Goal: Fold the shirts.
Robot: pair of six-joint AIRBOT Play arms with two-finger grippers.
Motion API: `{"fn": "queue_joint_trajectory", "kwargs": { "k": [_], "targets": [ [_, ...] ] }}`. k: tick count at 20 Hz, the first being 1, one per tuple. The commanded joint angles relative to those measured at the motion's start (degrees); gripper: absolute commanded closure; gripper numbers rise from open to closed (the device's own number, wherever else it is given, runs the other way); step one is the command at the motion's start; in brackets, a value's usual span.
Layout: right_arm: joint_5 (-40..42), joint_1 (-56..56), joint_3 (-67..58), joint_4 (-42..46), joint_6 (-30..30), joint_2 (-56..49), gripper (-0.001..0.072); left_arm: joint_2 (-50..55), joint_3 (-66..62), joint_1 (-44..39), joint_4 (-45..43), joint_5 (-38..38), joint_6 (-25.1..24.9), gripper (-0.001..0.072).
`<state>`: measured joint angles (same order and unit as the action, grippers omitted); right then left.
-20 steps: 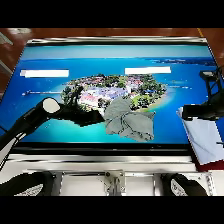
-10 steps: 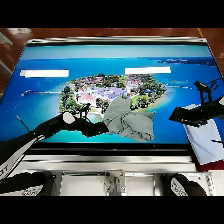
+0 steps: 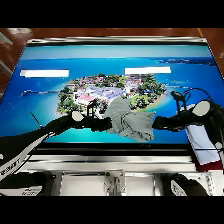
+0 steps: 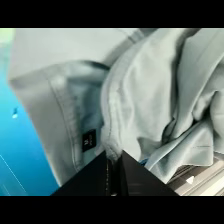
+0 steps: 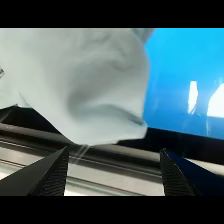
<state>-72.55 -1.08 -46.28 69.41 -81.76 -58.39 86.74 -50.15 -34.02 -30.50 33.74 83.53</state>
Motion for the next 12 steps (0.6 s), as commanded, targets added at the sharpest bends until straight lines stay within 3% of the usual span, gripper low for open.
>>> {"fn": "queue_joint_trajectory", "kwargs": {
  "k": [1, 6, 7, 8, 9, 10, 12],
  "targets": [
    [9.6, 6.1, 4.2, -0.8, 0.0, 0.0, 0.0033, 0.4, -1.4, 0.0, 0.5, 2.8, -2.1, 0.0667],
    [15.8, 13.4, 4.7, -2.3, 0.0, -7.8, 0.0033, -1.4, -1.5, 0.0, 0.5, 4.3, -2.1, 0.0668],
    [16.3, 15.0, 4.7, -2.3, 0.0, -10.1, 0.0064, -1.8, -1.5, 0.0, 0.5, 4.3, -2.1, 0.0668],
    [16.4, 16.2, 4.7, -1.7, 0.0, -11.9, 0.0301, -2.3, -1.5, 0.0, 0.5, 4.3, -2.1, 0.0668],
    [16.4, 16.7, 4.6, -0.9, -0.6, -12.5, 0.0608, -3.0, -1.5, 0.1, 0.5, 4.3, -2.8, 0.0668],
    [16.5, 16.3, 4.5, -0.8, -2.0, -12.1, 0.0643, -3.9, -1.6, 0.3, 0.5, 4.3, -4.0, 0.0668],
    [16.2, 14.8, 2.1, 0.4, -2.5, -9.4, 0.0643, -6.3, -1.6, 1.6, -0.5, 5.0, -5.0, 0.0669]
  ]
}}
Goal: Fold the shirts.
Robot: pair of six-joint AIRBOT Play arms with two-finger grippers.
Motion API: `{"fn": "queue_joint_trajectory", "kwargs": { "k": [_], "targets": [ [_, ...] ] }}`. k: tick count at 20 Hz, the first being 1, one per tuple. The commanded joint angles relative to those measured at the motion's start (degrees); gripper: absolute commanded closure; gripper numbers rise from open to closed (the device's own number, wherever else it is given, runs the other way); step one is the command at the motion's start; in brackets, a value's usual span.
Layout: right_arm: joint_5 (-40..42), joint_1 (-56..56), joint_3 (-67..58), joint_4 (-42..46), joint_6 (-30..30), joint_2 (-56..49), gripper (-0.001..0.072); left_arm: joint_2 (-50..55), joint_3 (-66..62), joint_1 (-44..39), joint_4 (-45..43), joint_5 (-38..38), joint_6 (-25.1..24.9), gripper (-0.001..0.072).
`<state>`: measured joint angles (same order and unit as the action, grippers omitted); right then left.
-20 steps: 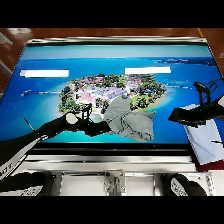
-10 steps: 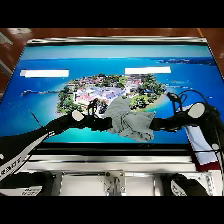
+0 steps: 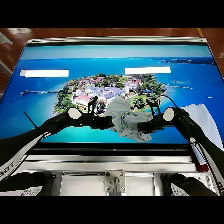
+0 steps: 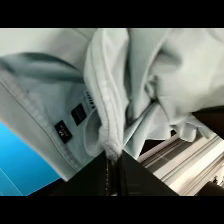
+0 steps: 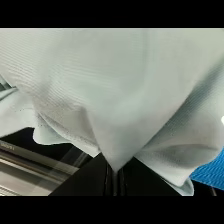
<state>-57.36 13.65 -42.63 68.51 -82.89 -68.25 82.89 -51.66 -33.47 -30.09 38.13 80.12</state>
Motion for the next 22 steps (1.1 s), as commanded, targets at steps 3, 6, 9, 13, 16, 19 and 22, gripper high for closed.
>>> {"fn": "queue_joint_trajectory", "kwargs": {
  "k": [3, 6, 9, 13, 16, 19, 22],
  "targets": [
    [1.2, -4.1, -9.8, 5.7, -1.3, 8.9, 0.0644, -10.1, -0.4, 6.1, -6.0, 3.2, -1.4, 0.0670],
    [3.4, -9.5, -20.0, 7.8, -1.4, 18.2, 0.0644, -23.8, -4.6, 13.1, -12.2, 3.9, 0.3, 0.0670],
    [5.5, -11.5, -28.0, 6.7, -2.0, 24.8, 0.0644, -36.4, -13.1, 18.2, -12.4, 0.3, 0.3, 0.0670],
    [8.3, -10.9, -36.8, 2.1, -2.0, 30.2, 0.0644, -47.1, -24.3, 18.9, -12.6, -8.7, 0.0, 0.0669],
    [7.0, -10.9, -41.4, 2.0, -2.0, 32.2, 0.0644, -49.7, -28.9, 18.9, -13.0, -8.2, 0.1, 0.0670],
    [1.0, -11.0, -41.9, 1.0, -2.0, 34.3, 0.0643, -50.9, -29.2, 18.9, -14.6, -1.7, 0.1, 0.0669],
    [-17.5, -11.0, -41.9, 1.7, -2.0, 34.0, 0.0643, -50.8, -28.0, 18.9, -20.0, 10.4, 1.7, 0.0670]
  ]
}}
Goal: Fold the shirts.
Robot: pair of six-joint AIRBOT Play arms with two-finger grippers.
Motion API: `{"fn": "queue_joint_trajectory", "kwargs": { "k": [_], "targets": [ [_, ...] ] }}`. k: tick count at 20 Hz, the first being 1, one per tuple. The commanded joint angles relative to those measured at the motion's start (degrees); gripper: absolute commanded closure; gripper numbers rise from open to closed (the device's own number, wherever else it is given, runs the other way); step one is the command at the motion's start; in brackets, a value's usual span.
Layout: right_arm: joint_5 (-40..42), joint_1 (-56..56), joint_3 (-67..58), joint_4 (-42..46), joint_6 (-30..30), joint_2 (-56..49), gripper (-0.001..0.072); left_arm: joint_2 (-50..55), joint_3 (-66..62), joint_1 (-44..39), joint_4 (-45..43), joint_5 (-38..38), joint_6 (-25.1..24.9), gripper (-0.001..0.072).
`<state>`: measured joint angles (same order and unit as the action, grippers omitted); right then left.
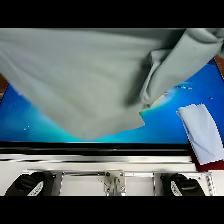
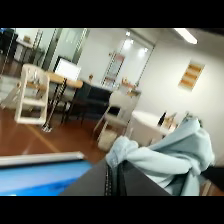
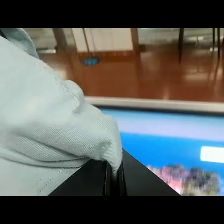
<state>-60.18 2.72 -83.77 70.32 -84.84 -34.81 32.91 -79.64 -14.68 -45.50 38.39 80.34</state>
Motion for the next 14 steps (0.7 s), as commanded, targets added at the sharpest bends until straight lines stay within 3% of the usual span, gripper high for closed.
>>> {"fn": "queue_joint_trajectory", "kwargs": {
  "k": [1, 4, 7, 10, 14],
  "targets": [
    [-21.7, 0.0, -0.6, 1.6, -0.1, 0.0, 0.0644, -0.8, 0.6, 0.1, -8.9, 16.1, 5.3, 0.0669],
    [-42.0, 0.0, 2.5, 5.0, -4.6, -1.9, 0.0644, -0.8, 3.5, 0.1, -23.8, 36.1, 13.9, 0.0669],
    [-44.9, 0.0, 13.7, -0.3, -9.0, -1.7, 0.0644, -1.2, 9.4, 0.1, -30.2, 42.8, 16.0, 0.0669],
    [-34.6, 0.0, 28.5, -4.2, -9.0, -1.9, 0.0644, -0.2, 17.5, 0.1, -30.2, 37.3, 18.7, 0.0669],
    [-8.2, 0.0, 42.8, -2.1, -8.7, -6.5, 0.0643, 7.6, 26.5, 0.1, -27.9, 19.1, 19.6, 0.0669]
  ]
}}
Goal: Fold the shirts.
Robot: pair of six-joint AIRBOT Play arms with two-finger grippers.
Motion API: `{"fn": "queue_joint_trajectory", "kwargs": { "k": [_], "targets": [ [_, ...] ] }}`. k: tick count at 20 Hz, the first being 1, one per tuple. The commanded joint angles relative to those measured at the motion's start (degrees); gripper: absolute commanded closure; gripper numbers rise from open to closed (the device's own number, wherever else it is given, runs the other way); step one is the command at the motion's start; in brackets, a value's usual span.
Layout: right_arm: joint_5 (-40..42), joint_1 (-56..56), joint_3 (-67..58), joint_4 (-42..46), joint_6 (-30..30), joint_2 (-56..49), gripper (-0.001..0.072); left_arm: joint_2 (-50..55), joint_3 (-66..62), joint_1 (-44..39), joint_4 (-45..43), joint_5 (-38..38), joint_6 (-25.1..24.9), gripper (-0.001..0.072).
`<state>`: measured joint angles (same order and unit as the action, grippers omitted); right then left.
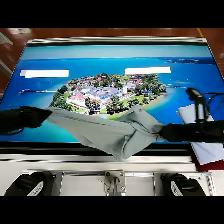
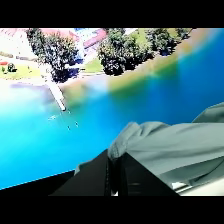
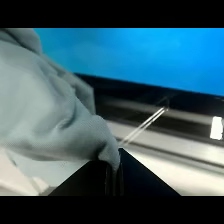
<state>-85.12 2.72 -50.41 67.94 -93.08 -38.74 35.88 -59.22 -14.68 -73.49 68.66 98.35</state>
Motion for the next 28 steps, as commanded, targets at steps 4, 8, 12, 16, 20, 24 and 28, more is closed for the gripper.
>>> {"fn": "queue_joint_trajectory", "kwargs": {
  "k": [4, 8, 12, 16, 20, 24, 28],
  "targets": [
    [42.2, 0.0, 10.9, -1.9, -1.0, -13.3, 0.0644, 20.8, 7.7, 0.0, 7.0, -30.6, -0.1, 0.0668],
    [47.9, 0.0, 10.9, -9.7, -4.4, -24.7, 0.0643, 37.2, 7.7, 0.0, 16.1, -37.9, -0.3, 0.0667],
    [47.2, -0.9, 10.4, -12.2, -1.7, -28.1, 0.0075, 42.9, 7.1, 1.4, 21.2, -30.7, -0.4, 0.0011],
    [31.6, -5.8, 5.2, -2.0, 7.5, -23.6, 0.0075, 40.7, 3.9, 11.6, 20.4, -7.8, -15.1, -0.0002],
    [18.1, -7.9, 8.3, -1.3, 10.9, -22.4, 0.0076, 39.8, 9.5, 16.0, 20.6, 3.0, -18.2, -0.0003],
    [21.7, -7.7, 14.6, -14.0, 14.0, -25.3, 0.0075, 40.5, 19.8, 11.0, 28.0, -6.4, -19.0, -0.0004],
    [26.1, -5.0, 14.8, -20.3, 15.0, -30.3, 0.0075, 42.4, 21.3, 3.3, 30.4, -15.1, -17.9, -0.0003]
  ]
}}
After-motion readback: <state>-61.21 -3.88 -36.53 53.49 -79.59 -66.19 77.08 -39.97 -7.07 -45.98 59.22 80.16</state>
